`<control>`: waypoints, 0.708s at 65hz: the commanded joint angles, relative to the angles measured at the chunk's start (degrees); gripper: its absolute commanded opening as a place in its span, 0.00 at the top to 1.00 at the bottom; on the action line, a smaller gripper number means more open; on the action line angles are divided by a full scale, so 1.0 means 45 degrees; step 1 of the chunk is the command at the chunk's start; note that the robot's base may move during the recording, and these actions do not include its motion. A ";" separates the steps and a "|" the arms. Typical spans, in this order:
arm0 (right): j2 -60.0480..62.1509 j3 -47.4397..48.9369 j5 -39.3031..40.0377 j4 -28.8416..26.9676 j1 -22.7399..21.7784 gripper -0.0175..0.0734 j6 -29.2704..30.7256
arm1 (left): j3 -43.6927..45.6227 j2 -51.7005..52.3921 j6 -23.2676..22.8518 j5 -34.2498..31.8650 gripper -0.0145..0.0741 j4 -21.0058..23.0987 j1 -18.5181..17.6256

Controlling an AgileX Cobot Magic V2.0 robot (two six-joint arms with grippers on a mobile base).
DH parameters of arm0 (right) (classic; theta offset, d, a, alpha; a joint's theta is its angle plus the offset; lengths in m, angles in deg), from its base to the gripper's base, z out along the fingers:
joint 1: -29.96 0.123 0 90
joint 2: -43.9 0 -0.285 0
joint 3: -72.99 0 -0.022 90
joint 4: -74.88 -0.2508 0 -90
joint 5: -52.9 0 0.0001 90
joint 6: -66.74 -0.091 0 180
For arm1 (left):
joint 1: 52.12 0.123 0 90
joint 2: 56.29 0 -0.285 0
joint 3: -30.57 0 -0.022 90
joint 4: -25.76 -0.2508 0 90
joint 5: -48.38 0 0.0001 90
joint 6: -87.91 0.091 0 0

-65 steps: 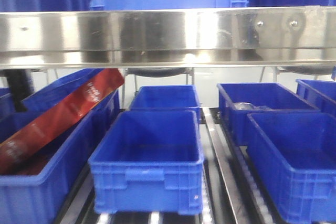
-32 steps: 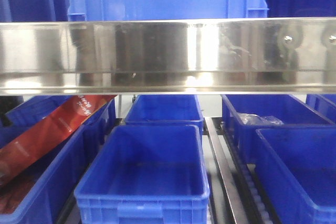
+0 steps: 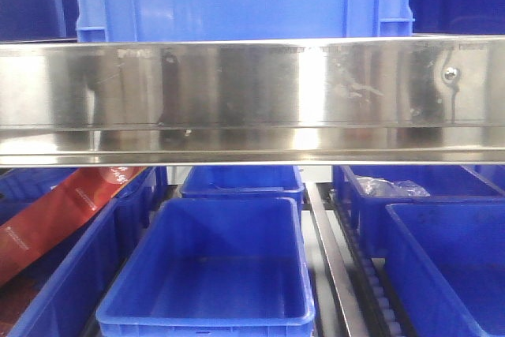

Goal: Place valve from conveyor to right shelf box
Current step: 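Lower both held valves into blue boxes on the shelf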

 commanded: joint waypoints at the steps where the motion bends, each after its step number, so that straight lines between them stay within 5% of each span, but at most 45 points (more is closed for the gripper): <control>1: 0.0129 0.0226 0.1044 0.0028 0.0019 0.98 0.0059 | 0.0108 0.0104 -0.0089 -0.0727 0.96 0.0071 -0.0064; 46: 0.0129 0.0226 0.1044 0.0028 0.0019 0.98 0.0059 | 0.0108 0.0104 -0.0089 -0.0727 0.96 0.0071 -0.0064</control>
